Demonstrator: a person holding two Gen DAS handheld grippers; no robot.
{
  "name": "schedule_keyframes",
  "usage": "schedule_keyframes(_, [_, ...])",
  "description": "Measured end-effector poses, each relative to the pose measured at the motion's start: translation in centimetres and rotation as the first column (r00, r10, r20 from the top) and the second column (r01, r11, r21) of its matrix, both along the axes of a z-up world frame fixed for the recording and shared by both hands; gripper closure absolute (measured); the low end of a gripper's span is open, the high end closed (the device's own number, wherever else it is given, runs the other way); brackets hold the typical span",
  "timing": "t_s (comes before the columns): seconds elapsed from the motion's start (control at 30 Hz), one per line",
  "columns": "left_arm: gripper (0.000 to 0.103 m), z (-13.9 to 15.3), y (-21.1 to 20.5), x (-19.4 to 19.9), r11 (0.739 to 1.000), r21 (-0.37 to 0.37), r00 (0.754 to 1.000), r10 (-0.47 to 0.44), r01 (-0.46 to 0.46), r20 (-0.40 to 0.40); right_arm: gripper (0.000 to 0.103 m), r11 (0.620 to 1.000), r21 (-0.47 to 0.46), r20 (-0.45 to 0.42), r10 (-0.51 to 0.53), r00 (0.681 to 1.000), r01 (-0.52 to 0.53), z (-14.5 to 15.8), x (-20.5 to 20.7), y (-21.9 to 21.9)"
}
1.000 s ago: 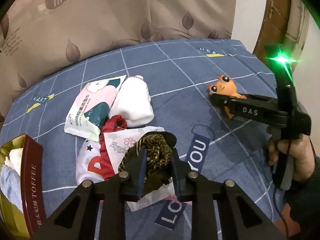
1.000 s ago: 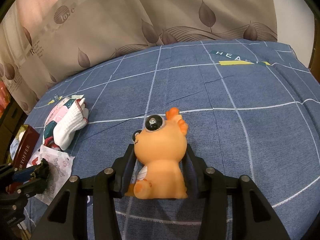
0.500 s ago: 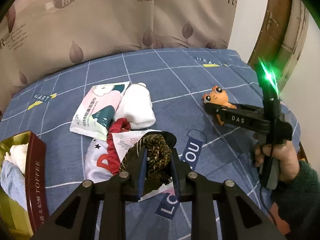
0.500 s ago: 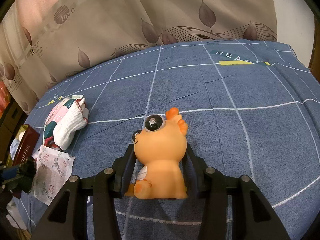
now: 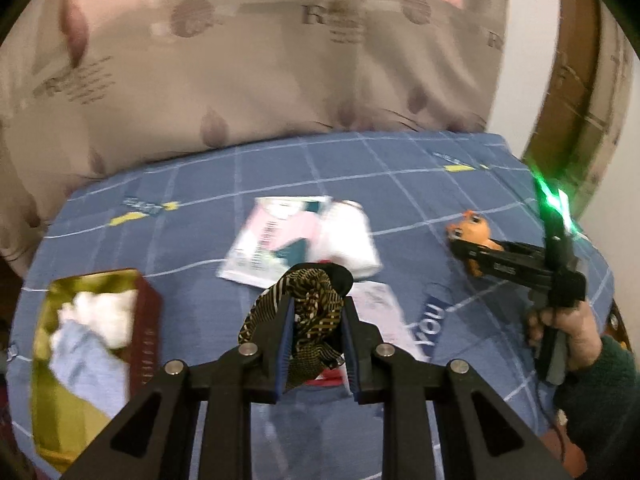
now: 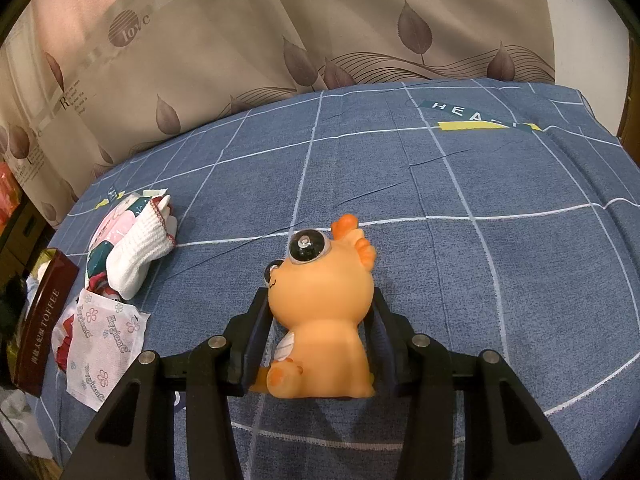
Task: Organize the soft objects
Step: 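Carry the braided hair tie with the left gripper into the tin and open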
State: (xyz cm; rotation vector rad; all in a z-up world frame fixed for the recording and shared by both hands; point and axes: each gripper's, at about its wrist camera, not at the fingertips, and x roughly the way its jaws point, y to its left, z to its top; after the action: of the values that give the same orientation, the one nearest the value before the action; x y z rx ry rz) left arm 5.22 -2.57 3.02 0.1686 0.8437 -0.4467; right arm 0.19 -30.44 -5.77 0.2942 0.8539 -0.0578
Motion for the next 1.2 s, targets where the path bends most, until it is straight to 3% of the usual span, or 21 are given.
schedule_keyframes(0.3, [0.08,1.1,7.1,1.1,0.984,0.062,0.985,0.164,-0.166,0.044,0.059,1.0,0.0,0.0,0.0,1.0,0.0,0.0,0.0,0.0])
schedule_keyframes(0.67, [0.08,-0.5,16.6,2.3,0.915,0.098,0.92,0.391,-0.392,0.027,0.058,1.0,-0.028,-0.009,0.004,1.0,-0.004,-0.1,0.1,0.3])
schedule_keyframes(1.2, [0.08,-4.1,22.2,2.9,0.846,0.167,0.858,0.513,-0.506,0.001,0.057,0.999,-0.053,-0.018,0.008,1.0,-0.009,-0.1,0.1,0.6])
